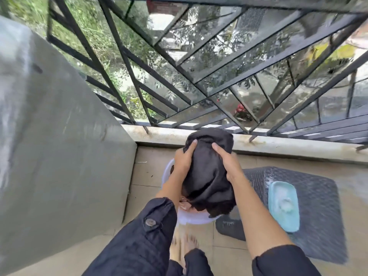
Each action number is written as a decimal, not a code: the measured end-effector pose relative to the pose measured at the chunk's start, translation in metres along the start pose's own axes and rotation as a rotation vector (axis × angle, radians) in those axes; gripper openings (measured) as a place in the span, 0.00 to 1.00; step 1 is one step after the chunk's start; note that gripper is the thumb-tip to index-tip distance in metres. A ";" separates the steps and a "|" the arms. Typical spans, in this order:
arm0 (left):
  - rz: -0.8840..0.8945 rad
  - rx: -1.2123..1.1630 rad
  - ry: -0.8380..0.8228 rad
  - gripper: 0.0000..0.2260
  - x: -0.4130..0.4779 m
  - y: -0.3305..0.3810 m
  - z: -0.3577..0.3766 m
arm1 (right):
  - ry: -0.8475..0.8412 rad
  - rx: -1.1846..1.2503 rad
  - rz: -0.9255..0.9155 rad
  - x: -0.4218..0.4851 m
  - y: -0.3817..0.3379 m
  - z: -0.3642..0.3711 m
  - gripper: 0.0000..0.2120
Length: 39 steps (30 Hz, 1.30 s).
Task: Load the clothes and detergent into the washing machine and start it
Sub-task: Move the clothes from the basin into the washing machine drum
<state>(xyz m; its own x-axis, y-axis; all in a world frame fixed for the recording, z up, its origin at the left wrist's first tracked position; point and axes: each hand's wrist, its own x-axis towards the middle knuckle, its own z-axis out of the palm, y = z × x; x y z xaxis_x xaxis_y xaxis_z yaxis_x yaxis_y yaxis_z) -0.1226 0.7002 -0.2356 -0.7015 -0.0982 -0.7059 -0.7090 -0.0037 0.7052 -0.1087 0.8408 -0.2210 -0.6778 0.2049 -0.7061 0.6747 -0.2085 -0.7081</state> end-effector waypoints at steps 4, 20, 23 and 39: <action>-0.075 0.007 -0.069 0.51 0.003 0.001 0.000 | 0.016 -0.007 -0.013 -0.040 -0.032 -0.002 0.29; 0.020 -0.006 -0.160 0.36 -0.127 0.086 -0.035 | -0.016 -0.072 -0.087 -0.140 -0.106 0.007 0.28; 0.027 0.061 -0.146 0.30 -0.138 0.087 -0.036 | -0.039 -0.103 -0.084 -0.150 -0.109 0.006 0.35; 0.145 -0.373 -0.240 0.34 -0.183 0.109 -0.067 | -0.391 0.034 -0.147 -0.216 -0.156 0.039 0.13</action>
<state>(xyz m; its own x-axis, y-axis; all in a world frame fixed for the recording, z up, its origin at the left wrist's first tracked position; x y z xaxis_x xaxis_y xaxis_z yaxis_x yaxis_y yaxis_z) -0.0667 0.6507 -0.0251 -0.8193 0.1088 -0.5630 -0.5592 -0.3690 0.7424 -0.0791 0.7914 0.0425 -0.8306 -0.1425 -0.5384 0.5567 -0.2373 -0.7961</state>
